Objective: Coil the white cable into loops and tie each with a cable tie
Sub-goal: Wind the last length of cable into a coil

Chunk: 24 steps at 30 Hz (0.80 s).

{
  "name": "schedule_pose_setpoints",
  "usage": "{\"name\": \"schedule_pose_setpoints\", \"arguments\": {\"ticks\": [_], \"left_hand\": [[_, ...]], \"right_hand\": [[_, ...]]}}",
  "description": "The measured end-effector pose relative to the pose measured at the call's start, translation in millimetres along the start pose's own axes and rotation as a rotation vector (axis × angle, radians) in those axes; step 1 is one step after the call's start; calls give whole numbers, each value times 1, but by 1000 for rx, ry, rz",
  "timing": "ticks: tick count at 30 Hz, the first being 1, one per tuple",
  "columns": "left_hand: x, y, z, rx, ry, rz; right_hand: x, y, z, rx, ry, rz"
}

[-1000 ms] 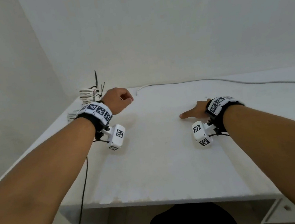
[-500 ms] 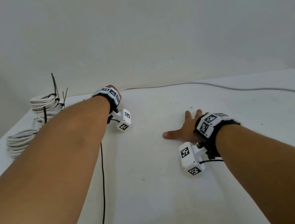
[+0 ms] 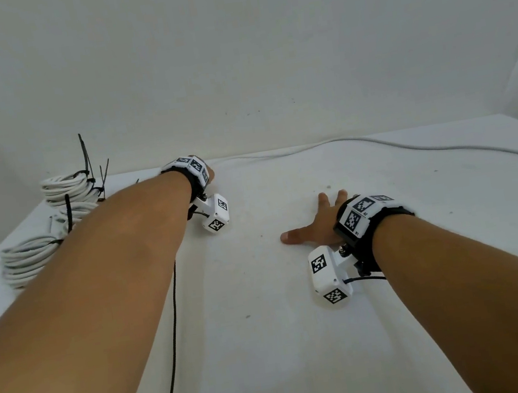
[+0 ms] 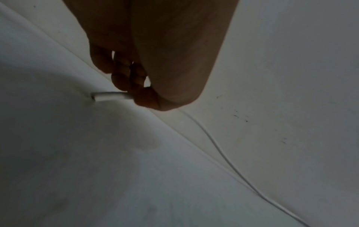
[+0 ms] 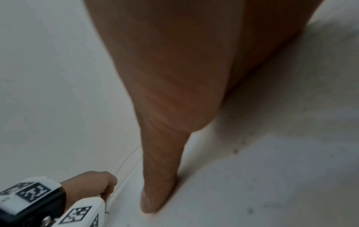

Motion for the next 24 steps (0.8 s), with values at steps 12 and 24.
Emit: {"name": "schedule_pose_setpoints", "arguments": {"ticks": [12, 24], "left_hand": [[-81, 12, 28, -953, -129, -11], [-179, -14, 29, -1755, -323, -581]], "right_hand": [[-12, 7, -2, -17, 31, 53], [-35, 15, -23, 504, 667, 319]]}}
Point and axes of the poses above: each hand's wrist, its own x-axis towards the middle knuckle, its own y-axis out of the back of the hand, z = x × y, the point moved 1 cm from there along x, towards the middle knuckle, and after that the axes turned 6 degrees about x, right-handed, at the moved point
